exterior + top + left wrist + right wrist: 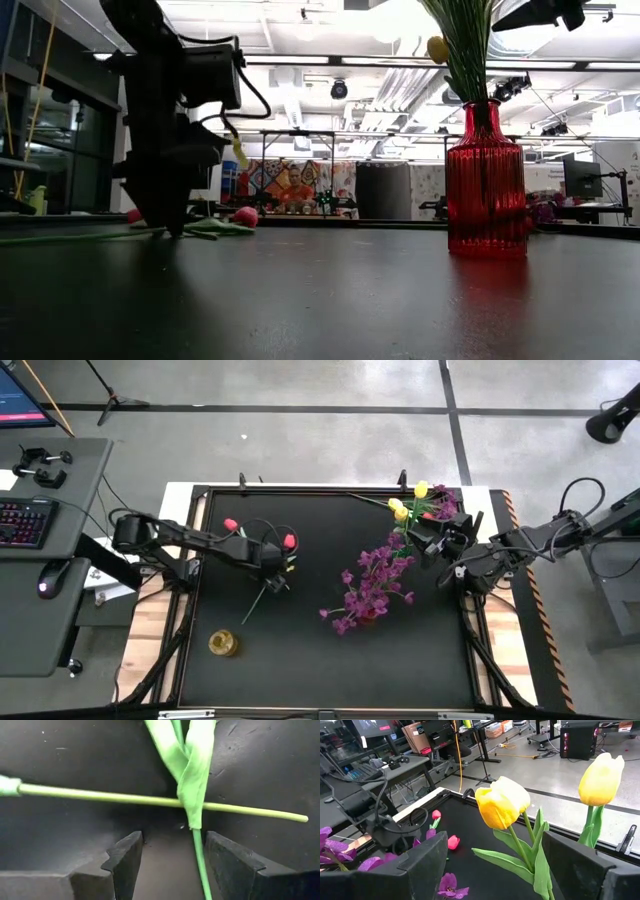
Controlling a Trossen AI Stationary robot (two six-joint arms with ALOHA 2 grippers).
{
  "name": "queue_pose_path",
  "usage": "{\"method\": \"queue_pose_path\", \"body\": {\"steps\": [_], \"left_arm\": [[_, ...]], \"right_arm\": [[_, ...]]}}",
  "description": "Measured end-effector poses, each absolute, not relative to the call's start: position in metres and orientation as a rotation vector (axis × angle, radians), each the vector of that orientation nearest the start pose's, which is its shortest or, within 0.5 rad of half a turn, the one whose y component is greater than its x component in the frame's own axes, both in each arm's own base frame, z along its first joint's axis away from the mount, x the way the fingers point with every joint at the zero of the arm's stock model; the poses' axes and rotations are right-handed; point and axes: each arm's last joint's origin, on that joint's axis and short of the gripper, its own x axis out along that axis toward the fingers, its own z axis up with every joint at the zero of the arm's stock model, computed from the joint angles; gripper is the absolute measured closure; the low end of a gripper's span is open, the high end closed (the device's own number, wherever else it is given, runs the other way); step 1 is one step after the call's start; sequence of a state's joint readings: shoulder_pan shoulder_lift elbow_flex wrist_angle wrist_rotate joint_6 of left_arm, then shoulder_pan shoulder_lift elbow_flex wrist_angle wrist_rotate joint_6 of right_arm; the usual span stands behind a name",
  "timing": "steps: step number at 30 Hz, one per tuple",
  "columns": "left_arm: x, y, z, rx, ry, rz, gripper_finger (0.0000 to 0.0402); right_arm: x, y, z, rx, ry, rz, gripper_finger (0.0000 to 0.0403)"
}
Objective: Sort flowers into vase by color
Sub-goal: Put the bottom right pink tulip into the yellow flower vase
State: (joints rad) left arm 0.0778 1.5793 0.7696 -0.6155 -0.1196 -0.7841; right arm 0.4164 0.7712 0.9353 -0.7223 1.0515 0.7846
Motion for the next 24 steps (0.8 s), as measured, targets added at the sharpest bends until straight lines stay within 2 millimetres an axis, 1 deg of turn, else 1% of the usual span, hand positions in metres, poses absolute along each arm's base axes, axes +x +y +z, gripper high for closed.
{"method": "queue_pose_path", "body": {"steps": [5,8,10,11,13,15,17,18,19,21,24], "left_arm": [[0.249,0.023,0.136,-0.594,1.270,0.723,0.0193],[0.251,0.024,0.138,-0.562,1.275,0.697,0.0194],[0.252,0.024,0.138,-0.536,1.279,0.677,0.0203],[0.252,0.024,0.139,-0.530,1.281,0.665,0.0213],[0.252,0.024,0.139,-0.517,1.283,0.647,0.0245],[0.253,0.023,0.139,-0.506,1.282,0.634,0.0295],[0.253,0.021,0.140,-0.491,1.279,0.616,0.0357],[0.253,0.020,0.142,-0.483,1.275,0.604,0.0379],[0.253,0.019,0.145,-0.480,1.263,0.597,0.0388],[0.250,0.018,0.155,-0.477,1.225,0.594,0.0390],[0.240,0.017,0.181,-0.475,1.121,0.601,0.0398]], "right_arm": [[0.131,0.030,0.343,0.368,0.153,-0.732,0.0091],[0.131,0.031,0.343,0.367,0.153,-0.733,0.0091],[0.131,0.031,0.343,0.367,0.153,-0.733,0.0091],[0.131,0.031,0.343,0.367,0.154,-0.733,0.0091],[0.131,0.031,0.343,0.367,0.154,-0.733,0.0091],[0.131,0.031,0.343,0.367,0.153,-0.733,0.0091],[0.131,0.031,0.343,0.367,0.153,-0.733,0.0091],[0.131,0.031,0.343,0.367,0.153,-0.733,0.0091],[0.131,0.031,0.343,0.367,0.153,-0.733,0.0091],[0.131,0.031,0.343,0.367,0.153,-0.733,0.0091],[0.131,0.031,0.343,0.367,0.157,-0.729,0.0091]]}}
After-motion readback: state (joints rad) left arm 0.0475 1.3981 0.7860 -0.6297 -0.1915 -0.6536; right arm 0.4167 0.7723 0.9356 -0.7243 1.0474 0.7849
